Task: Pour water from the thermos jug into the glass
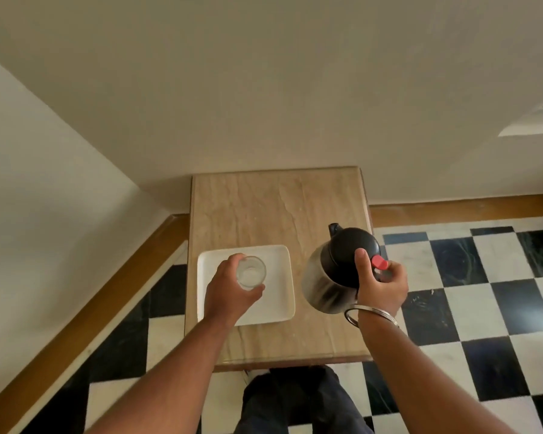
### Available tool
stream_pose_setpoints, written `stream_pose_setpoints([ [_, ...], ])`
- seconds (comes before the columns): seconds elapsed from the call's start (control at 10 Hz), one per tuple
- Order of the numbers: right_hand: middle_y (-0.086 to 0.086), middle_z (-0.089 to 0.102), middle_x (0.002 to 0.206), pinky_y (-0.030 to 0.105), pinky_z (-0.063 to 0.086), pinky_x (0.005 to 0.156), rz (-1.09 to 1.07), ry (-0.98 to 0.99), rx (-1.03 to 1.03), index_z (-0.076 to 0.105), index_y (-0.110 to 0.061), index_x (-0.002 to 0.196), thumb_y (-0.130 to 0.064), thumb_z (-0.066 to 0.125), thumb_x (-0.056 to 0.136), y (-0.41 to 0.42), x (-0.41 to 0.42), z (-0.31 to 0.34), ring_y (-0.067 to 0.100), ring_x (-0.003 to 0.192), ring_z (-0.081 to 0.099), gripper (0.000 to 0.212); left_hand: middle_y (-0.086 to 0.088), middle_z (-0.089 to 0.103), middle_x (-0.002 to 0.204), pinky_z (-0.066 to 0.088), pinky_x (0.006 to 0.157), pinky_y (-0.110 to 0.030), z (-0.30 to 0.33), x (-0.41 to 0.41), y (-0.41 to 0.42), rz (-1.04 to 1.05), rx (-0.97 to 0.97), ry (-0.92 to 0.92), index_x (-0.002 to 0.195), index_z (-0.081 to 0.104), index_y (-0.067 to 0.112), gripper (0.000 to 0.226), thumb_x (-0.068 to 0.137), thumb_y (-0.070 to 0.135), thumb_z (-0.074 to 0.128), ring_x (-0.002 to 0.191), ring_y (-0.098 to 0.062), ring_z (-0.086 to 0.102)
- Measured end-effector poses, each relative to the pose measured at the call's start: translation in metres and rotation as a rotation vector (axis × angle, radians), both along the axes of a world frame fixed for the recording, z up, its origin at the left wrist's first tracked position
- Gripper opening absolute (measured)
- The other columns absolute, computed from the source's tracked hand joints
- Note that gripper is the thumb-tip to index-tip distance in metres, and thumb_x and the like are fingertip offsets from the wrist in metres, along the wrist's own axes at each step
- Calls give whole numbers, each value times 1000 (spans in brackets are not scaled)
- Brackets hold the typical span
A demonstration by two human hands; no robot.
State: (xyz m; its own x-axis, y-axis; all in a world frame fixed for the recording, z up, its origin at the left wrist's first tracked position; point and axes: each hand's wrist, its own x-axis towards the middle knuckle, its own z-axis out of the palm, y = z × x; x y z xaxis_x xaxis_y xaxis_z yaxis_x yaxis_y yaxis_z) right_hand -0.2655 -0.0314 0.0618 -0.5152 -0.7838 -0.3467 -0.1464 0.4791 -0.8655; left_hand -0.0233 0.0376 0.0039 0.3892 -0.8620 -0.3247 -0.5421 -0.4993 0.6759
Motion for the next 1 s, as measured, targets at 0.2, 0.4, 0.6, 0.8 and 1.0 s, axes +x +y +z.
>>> stream_pose_setpoints([
  [0.2,18,65,98,50,60,78,-11,-17,22,55,-34,86,-52,82,70,5,-2,-64,31,87,65,37,8,58,124,53,91,-39,-69,-17,6,38,68,-12,130,48,31,76,66,43,87,109,-14,56],
  [0.4,13,61,91,54,58,84,-73,-41,32,54,-36,86,-52,81,68,7,-4,-96,24,82,60,35,9,59,121,54,90,-39,-108,-20,9,60,51,-39,127,49,32,74,66,42,88,105,-12,55],
  [0.6,6,54,88,42,56,73,-25,-94,65,53,-27,92,-60,75,63,25,-4,-110,17,75,54,49,12,59,121,54,89,-35,-119,-19,10,81,-8,-34,128,48,35,72,67,48,85,106,-10,55],
  [0.8,2,53,87,34,53,70,-5,-79,104,50,-15,107,-39,75,83,30,-1,-110,17,76,54,42,13,59,123,53,90,-35,-116,-17,9,71,13,-36,129,48,34,74,67,45,88,108,-11,56],
  [1.0,8,59,113,50,53,87,180,137,272,45,-16,127,-66,68,76,28,-4,-78,27,98,61,74,-5,39,154,41,109,-50,-79,-21,6,-136,187,-207,152,23,26,114,63,54,88,140,-29,37],
])
